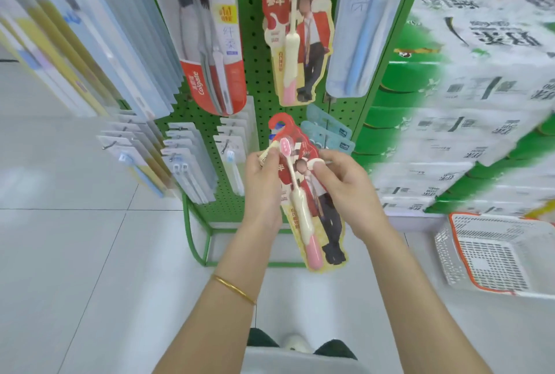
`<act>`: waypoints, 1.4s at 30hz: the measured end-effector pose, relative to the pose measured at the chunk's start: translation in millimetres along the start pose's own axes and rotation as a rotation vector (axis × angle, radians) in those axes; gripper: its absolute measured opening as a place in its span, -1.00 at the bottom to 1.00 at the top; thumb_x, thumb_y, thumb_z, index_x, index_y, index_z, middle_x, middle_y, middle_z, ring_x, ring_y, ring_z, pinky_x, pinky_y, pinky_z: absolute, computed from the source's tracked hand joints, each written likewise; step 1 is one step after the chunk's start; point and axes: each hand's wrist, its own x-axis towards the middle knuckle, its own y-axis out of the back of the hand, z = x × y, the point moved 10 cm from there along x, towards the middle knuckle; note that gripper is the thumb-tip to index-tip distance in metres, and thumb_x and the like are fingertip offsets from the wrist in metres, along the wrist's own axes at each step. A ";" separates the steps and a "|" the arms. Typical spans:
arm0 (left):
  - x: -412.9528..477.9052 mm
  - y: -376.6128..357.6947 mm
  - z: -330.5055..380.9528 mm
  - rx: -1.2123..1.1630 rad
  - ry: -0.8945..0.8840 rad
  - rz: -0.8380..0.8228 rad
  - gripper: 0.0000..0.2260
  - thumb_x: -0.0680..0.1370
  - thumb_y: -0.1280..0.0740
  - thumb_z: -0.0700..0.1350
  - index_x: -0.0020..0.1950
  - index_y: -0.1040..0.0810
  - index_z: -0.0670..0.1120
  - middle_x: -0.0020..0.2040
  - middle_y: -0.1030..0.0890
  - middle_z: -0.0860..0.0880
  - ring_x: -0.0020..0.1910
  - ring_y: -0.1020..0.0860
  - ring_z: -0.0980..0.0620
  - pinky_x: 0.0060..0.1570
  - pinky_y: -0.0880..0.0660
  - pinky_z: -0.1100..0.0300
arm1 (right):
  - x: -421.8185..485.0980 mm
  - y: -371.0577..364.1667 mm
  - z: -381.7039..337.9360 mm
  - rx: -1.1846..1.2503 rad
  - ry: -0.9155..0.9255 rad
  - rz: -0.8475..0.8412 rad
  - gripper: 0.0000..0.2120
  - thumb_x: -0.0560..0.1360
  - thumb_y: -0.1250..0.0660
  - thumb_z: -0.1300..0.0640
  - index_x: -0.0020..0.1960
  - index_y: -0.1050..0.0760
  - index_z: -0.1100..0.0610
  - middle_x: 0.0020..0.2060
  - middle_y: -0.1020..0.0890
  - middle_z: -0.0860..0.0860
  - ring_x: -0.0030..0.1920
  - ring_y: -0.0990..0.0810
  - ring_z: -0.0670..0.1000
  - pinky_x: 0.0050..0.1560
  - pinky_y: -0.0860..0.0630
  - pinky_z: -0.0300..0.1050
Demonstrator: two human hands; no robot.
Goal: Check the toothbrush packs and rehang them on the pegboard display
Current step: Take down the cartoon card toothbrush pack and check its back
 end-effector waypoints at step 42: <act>-84.8 -6.5 -73.4 1.000 -0.284 -0.590 -0.15 0.39 -0.26 -0.30 0.57 0.09 0.00 0.48 -0.19 -0.03 0.45 -0.17 0.01 0.42 -0.21 0.09 | -34.6 -18.4 83.7 0.519 -0.444 0.146 -0.76 0.58 -0.20 -0.09 -0.09 -0.54 0.03 -0.15 -0.58 -0.01 -0.16 -0.53 -0.01 -0.15 -0.49 -0.09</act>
